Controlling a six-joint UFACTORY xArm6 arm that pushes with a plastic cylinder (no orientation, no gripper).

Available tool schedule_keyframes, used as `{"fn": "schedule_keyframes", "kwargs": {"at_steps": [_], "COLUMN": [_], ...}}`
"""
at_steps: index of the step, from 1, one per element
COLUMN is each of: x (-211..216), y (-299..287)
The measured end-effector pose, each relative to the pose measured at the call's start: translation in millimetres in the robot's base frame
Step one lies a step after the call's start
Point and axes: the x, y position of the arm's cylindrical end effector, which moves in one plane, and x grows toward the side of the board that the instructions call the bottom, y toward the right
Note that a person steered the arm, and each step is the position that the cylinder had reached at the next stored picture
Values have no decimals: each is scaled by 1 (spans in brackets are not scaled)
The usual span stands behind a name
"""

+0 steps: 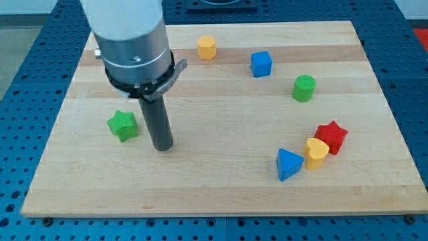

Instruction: Slide the red circle towards the top left

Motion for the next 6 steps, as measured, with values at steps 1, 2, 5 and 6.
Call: {"fn": "schedule_keyframes", "kwargs": {"at_steps": [1, 2, 5, 6], "x": [-22, -77, -151, -160], "y": [-37, -37, 4, -2]}}
